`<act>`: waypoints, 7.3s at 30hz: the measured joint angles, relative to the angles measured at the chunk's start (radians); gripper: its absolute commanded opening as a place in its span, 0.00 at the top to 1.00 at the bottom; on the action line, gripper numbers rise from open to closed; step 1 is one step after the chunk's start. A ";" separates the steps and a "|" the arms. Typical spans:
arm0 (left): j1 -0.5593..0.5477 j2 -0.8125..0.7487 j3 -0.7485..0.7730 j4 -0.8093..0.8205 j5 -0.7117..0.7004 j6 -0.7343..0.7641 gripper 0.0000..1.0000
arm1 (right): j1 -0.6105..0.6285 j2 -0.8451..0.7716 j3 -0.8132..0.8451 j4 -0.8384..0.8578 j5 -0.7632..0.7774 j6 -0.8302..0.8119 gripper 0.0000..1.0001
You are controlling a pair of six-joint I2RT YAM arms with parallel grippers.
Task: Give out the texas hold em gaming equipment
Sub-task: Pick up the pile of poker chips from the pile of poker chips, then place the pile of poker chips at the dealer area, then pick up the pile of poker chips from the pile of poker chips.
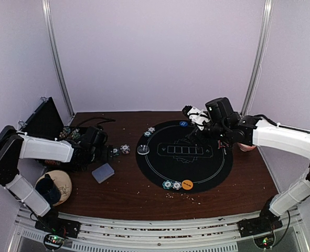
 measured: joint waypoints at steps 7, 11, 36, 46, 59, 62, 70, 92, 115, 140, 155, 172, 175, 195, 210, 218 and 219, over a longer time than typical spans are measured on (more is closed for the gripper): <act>0.069 0.016 -0.027 0.052 0.074 -0.003 0.04 | 0.000 0.067 -0.016 0.033 0.058 0.000 0.00; 0.087 0.034 -0.029 0.075 0.106 -0.004 0.06 | 0.000 0.090 -0.018 0.036 0.070 0.000 0.00; 0.120 0.134 -0.019 0.170 0.187 0.043 0.21 | 0.003 0.114 -0.019 0.037 0.077 0.000 0.00; 0.128 0.144 -0.019 0.194 0.194 0.054 0.24 | 0.006 0.123 -0.019 0.037 0.081 0.000 0.00; 0.132 0.158 -0.018 0.195 0.213 0.055 0.29 | 0.006 0.131 -0.019 0.037 0.085 0.000 0.00; 0.132 0.158 -0.018 0.196 0.213 0.055 0.32 | 0.006 0.131 -0.019 0.037 0.086 0.000 0.00; 0.133 0.158 -0.017 0.198 0.214 0.056 0.35 | 0.006 0.139 -0.019 0.037 0.088 0.000 0.00; 0.133 0.171 -0.009 0.198 0.231 0.060 0.50 | 0.006 0.140 -0.019 0.037 0.102 0.000 0.00; 0.133 0.118 -0.017 0.195 0.230 0.063 0.61 | 0.006 0.140 -0.019 0.038 0.104 0.004 0.00; -0.047 0.380 0.483 0.006 0.252 0.024 0.60 | -0.077 0.116 -0.019 0.045 0.171 0.049 0.00; -0.084 0.681 0.827 -0.050 0.319 0.032 0.60 | -0.081 0.094 -0.019 0.048 0.173 0.049 0.00; -0.084 0.774 0.885 -0.081 0.286 0.035 0.60 | -0.081 0.087 -0.019 0.050 0.172 0.049 0.00; -0.084 0.779 0.894 -0.085 0.275 0.037 0.60 | -0.081 0.087 -0.019 0.051 0.172 0.049 0.00; -0.084 0.793 0.931 -0.107 0.248 0.047 0.37 | -0.081 0.077 -0.019 0.052 0.166 0.049 0.00; -0.084 0.709 0.895 -0.151 0.218 0.046 0.23 | -0.081 0.073 -0.019 0.052 0.154 0.048 0.00; -0.084 0.504 0.831 -0.178 0.171 0.054 0.07 | -0.081 0.072 -0.019 0.052 0.150 0.048 0.00; -0.084 0.468 0.806 -0.182 0.162 0.054 0.03 | -0.081 0.072 -0.019 0.052 0.150 0.048 0.00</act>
